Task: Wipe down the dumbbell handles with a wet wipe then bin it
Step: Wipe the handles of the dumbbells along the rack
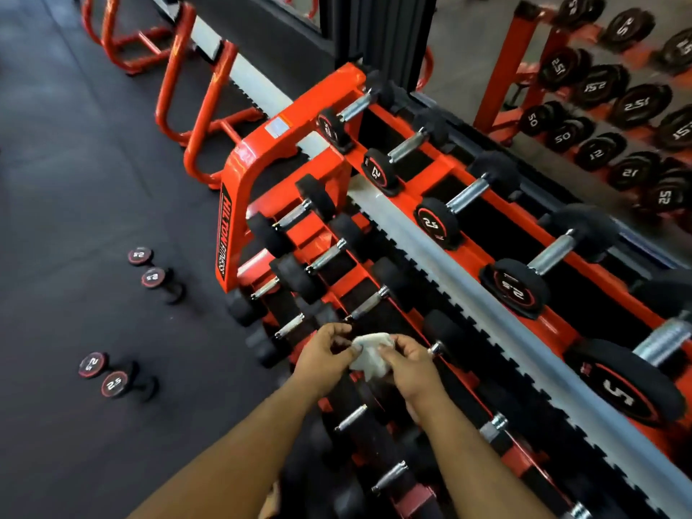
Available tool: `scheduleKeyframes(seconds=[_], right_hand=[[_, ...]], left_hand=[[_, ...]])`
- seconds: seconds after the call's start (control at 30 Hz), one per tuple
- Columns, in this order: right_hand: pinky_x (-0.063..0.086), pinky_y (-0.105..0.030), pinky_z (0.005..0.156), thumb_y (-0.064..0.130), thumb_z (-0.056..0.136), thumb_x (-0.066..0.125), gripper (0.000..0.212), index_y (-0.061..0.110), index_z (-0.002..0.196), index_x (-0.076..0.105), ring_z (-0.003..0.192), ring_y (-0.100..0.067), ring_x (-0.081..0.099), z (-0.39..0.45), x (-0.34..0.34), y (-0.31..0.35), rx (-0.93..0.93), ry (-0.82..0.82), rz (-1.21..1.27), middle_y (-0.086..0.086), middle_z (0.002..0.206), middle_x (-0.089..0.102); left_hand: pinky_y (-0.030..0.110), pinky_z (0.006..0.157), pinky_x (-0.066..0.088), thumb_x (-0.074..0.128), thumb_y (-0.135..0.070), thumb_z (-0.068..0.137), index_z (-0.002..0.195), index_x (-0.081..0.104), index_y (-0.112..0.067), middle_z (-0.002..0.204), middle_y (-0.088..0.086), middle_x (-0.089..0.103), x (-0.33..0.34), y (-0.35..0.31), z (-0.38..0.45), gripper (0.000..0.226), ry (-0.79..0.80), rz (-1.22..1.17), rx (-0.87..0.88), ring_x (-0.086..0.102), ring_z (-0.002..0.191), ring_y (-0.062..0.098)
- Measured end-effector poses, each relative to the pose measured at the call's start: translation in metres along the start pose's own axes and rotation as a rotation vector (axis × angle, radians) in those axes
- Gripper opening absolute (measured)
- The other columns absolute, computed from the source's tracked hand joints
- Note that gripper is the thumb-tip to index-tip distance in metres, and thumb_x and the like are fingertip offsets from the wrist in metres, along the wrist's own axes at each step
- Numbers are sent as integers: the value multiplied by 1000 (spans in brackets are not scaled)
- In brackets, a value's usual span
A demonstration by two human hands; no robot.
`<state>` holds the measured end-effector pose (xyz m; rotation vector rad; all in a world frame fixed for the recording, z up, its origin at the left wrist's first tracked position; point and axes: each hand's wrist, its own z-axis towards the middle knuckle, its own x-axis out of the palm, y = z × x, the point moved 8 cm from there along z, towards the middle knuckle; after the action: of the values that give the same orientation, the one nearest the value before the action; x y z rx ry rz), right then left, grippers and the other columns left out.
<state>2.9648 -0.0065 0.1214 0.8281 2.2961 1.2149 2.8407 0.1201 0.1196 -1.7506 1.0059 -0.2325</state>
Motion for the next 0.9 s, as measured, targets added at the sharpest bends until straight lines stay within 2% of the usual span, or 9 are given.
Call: scheduleKeyframes(seconds=[0.13, 0.27, 0.33, 0.43, 0.53, 0.6, 0.73, 0.83, 0.9], right_hand=[[53, -40, 79, 20, 91, 64, 8, 25, 97, 62, 86, -23, 64, 75, -12, -6, -213, -118, -525, 1, 89, 70], [56, -42, 74, 11, 95, 59, 28, 20, 122, 61, 92, -33, 69, 145, 26, -9, -524, -94, -997, -10, 105, 73], [58, -44, 86, 4, 91, 56, 41, 11, 131, 62, 109, -34, 68, 168, 47, -11, -772, -89, -1140, -15, 121, 70], [43, -54, 109, 14, 93, 36, 52, 9, 141, 55, 134, -33, 52, 208, 79, -45, -960, 52, -1476, -14, 145, 54], [25, -61, 116, 15, 90, 27, 60, 8, 145, 50, 144, -34, 38, 237, 89, -102, -953, 218, -1868, -14, 154, 43], [18, -62, 116, 14, 88, 26, 64, 6, 149, 44, 148, -36, 29, 243, 82, -128, -946, 297, -1931, -15, 158, 37], [15, -64, 119, 16, 93, 30, 62, 6, 155, 29, 152, -38, 14, 244, 88, -120, -1010, 256, -1970, -19, 164, 19], [19, -50, 123, 19, 99, 33, 56, 18, 155, 33, 154, -30, 4, 270, 103, -117, -736, 383, -1855, -9, 161, 29], [9, -48, 125, 16, 100, 38, 45, 14, 144, 46, 143, -36, 31, 274, 112, -106, -706, 401, -1783, -10, 132, 54]], left_hand=[[33, 86, 54, 70, -25, 93, 103, 70, -27, 93, -10, 71, -1, 47, 74, 11, -127, 189, -27, 67, 87, 12], [45, 94, 51, 54, -38, 88, 109, 72, -22, 110, 6, 68, -7, 87, 155, 32, -250, 390, 9, 62, 109, 32], [46, 100, 47, 55, -33, 94, 121, 69, -19, 124, 11, 63, -8, 94, 183, 33, -286, 439, -33, 56, 119, 37], [48, 106, 43, 48, -36, 98, 128, 62, -15, 134, 15, 58, 8, 120, 226, 39, -222, 394, -173, 52, 127, 39], [47, 100, 46, 38, -45, 97, 119, 63, -14, 128, 18, 63, 25, 144, 242, 46, -175, 360, -268, 56, 121, 40], [45, 95, 49, 36, -50, 90, 110, 67, -16, 119, 15, 67, 26, 148, 241, 50, -262, 369, -264, 58, 115, 38], [44, 89, 50, 36, -54, 86, 98, 68, -20, 108, 11, 69, 24, 142, 237, 48, -351, 352, -202, 60, 107, 35], [41, 88, 48, 37, -52, 87, 99, 69, -22, 110, 9, 70, 24, 141, 238, 45, -365, 340, -175, 60, 109, 33], [41, 87, 47, 38, -50, 86, 97, 69, -23, 108, 7, 69, 23, 141, 237, 42, -377, 326, -172, 60, 108, 32]])
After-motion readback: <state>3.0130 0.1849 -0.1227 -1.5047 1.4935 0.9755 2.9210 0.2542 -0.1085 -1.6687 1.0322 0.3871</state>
